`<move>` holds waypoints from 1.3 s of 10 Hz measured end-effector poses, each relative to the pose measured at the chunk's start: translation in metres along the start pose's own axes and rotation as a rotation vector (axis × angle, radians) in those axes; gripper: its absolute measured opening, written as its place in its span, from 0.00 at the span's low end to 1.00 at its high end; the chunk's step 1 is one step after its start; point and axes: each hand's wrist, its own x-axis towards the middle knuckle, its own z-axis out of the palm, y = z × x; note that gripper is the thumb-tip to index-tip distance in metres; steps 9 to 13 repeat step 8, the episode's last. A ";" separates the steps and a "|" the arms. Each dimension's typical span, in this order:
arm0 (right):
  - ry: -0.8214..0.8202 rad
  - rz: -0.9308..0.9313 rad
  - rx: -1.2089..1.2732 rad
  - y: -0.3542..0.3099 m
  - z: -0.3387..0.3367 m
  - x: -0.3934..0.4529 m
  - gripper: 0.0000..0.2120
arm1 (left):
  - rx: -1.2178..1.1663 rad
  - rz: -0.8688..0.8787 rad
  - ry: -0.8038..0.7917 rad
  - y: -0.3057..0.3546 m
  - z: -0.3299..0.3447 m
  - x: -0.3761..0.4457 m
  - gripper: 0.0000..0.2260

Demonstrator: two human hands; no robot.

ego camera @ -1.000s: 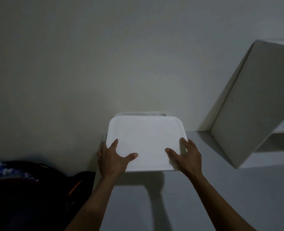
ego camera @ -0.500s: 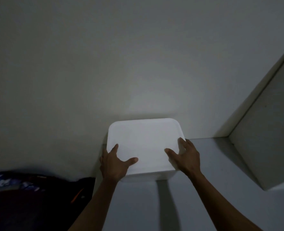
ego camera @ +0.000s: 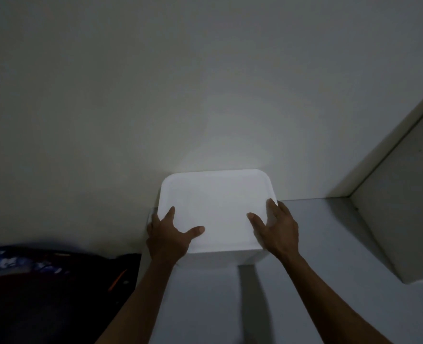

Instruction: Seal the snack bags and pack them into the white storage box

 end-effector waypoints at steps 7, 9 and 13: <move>-0.167 -0.044 -0.101 0.002 -0.029 -0.027 0.39 | 0.213 0.124 0.037 0.016 -0.002 -0.057 0.42; -0.157 -0.064 -0.068 0.002 -0.042 -0.046 0.39 | 0.163 0.139 0.064 0.021 -0.006 -0.084 0.41; -0.157 -0.064 -0.068 0.002 -0.042 -0.046 0.39 | 0.163 0.139 0.064 0.021 -0.006 -0.084 0.41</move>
